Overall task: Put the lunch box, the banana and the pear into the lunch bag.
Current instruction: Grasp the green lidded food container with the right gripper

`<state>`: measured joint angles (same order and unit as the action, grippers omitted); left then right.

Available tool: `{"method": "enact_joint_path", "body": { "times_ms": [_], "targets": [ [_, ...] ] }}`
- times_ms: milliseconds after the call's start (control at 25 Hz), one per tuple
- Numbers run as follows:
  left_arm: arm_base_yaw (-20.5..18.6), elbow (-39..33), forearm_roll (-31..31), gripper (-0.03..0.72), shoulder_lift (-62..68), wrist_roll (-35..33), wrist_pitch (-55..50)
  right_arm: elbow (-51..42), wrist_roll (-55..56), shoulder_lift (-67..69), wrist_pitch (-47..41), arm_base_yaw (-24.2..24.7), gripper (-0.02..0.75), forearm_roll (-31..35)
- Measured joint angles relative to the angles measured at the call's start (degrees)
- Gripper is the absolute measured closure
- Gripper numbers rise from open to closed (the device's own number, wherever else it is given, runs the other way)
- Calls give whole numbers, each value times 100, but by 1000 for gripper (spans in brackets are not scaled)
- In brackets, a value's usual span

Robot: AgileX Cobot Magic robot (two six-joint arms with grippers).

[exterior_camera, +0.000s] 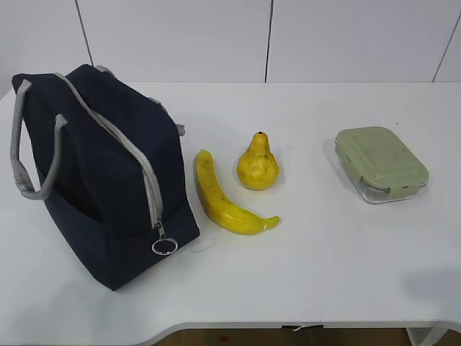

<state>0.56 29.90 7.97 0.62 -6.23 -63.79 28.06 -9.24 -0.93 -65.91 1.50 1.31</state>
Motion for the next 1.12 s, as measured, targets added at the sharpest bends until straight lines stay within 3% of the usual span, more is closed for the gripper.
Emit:
{"method": "enact_joint_path", "body": {
  "times_ms": [760, 1000, 1120],
  "targets": [
    [0, 0, 0, 254, 0, 0, 0, 0, 9, 0, 0, 0, 339, 0],
    [0, 0, 0, 254, 0, 0, 0, 0, 75, 0, -8, 0, 178, 0],
    [0, 0, 0, 254, 0, 0, 0, 12, 124, 246, -67, 0, 169, 0]
  ]
}}
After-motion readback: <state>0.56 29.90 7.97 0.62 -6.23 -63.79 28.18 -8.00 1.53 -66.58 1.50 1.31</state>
